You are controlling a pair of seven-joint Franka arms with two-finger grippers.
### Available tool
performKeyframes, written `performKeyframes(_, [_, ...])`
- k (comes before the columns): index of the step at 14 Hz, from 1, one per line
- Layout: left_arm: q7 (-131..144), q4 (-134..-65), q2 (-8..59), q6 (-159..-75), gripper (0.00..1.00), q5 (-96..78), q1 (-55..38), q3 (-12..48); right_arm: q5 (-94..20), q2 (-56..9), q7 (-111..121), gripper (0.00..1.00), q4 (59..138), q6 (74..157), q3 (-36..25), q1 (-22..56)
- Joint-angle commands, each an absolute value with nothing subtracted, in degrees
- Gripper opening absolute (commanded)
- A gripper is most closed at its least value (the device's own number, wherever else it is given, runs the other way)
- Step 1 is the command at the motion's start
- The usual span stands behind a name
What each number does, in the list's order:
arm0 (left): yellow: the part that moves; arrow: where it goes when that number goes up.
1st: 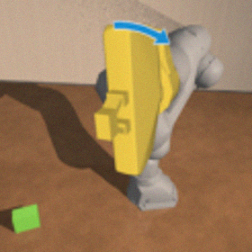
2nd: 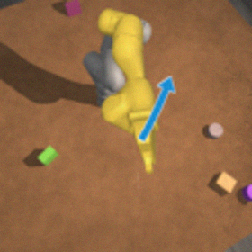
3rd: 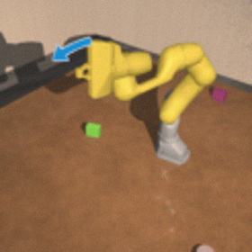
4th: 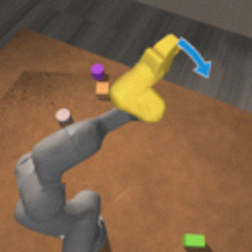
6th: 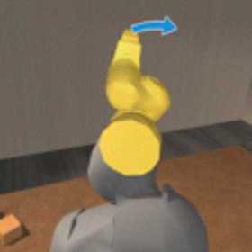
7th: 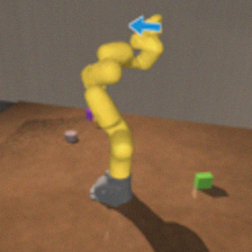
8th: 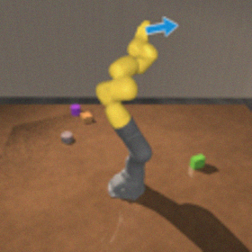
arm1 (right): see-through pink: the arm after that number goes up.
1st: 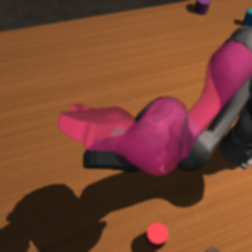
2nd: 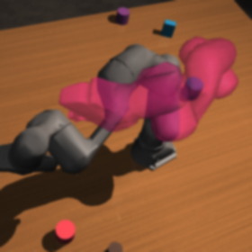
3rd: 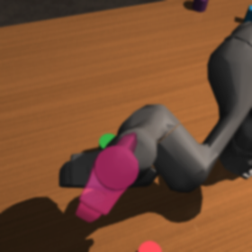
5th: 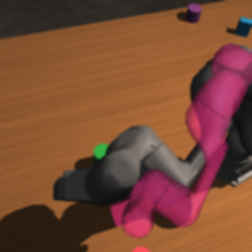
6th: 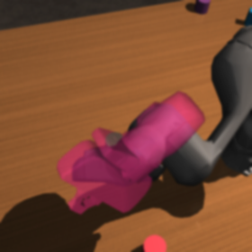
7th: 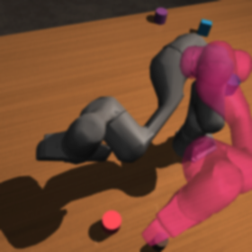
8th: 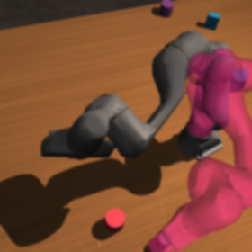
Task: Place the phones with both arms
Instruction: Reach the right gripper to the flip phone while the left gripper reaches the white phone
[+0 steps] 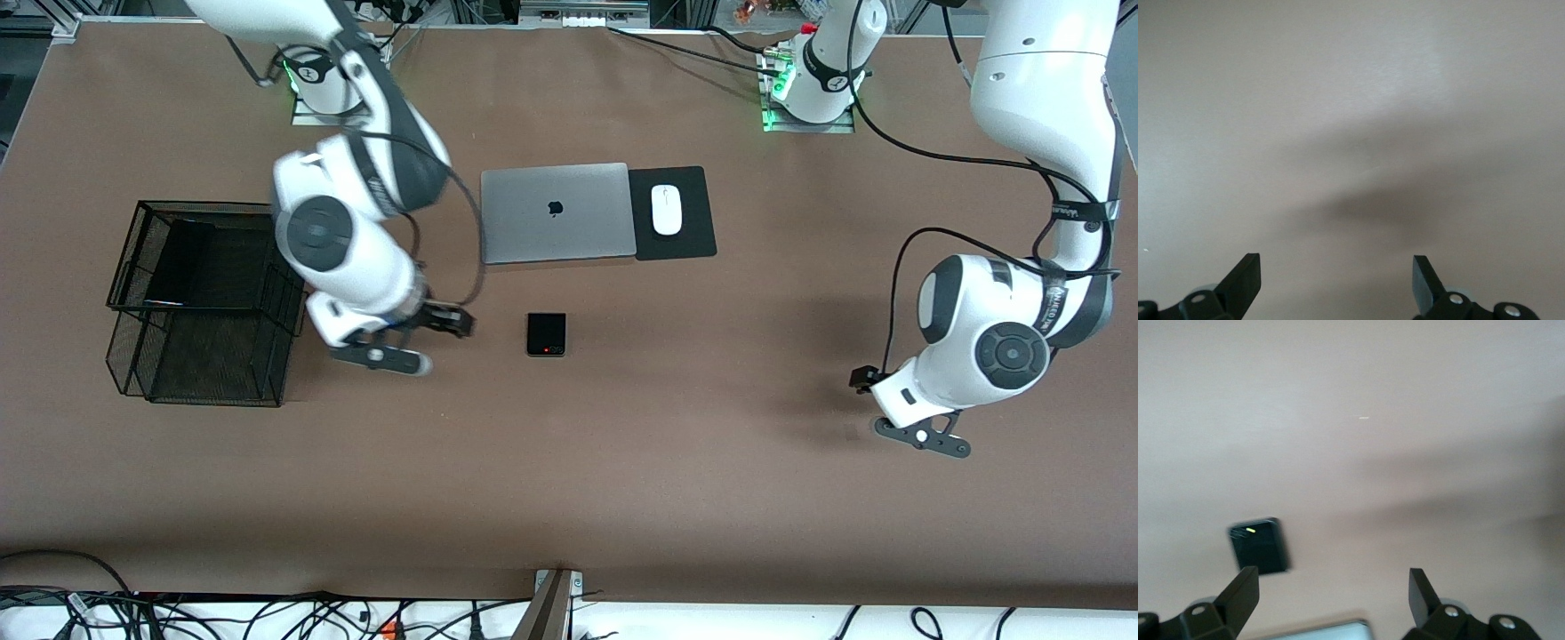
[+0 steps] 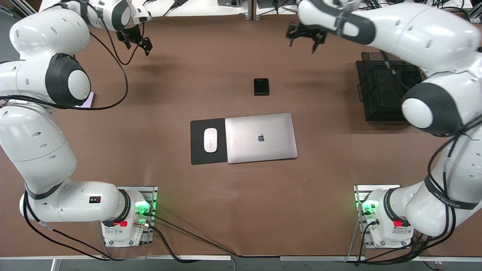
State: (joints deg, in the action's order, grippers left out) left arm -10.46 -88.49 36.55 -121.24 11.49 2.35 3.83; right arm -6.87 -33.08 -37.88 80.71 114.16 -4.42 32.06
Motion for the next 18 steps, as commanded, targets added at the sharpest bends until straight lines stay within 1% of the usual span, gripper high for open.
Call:
performKeyframes(1, [-13.79, -94.38, 33.4, -126.02, 1.0, 12.92, 5.44, 4.48, -6.77, -40.15, -43.22, 0.99, 75.5, 119.06, -4.04, 35.23])
performKeyframes(3, [-13.97, -96.85, 32.61, -129.45, 1.0, 12.92, 6.67, 4.48, -6.51, -43.23, -49.46, 0.99, 75.5, 123.55, -4.3, 38.13])
performKeyframes(7, [-14.32, -97.21, 32.7, -130.08, 1.0, 12.92, 11.76, 4.57, -2.82, -48.41, -55.97, 0.99, 74.45, 128.39, -4.48, 41.83])
performKeyframes(10, [-19.32, -99.22, 32.52, -133.58, 1.0, 12.92, 17.82, 4.83, -0.01, -50.18, -57.48, 0.99, 74.27, 128.94, -4.48, 43.24])
performKeyframes(15, [-20.3, -102.39, 31.9, -136.93, 1.0, 12.83, 21.97, 5.01, 0.26, -51.94, -57.22, 0.99, 74.62, 129.11, -4.39, 44.56])
performKeyframes(18, [-20.04, -104.94, 31.64, -139.3, 1.0, 12.13, 24.08, 5.27, 2.72, -52.91, -56.87, 0.99, 74.79, 129.2, -4.31, 44.91])
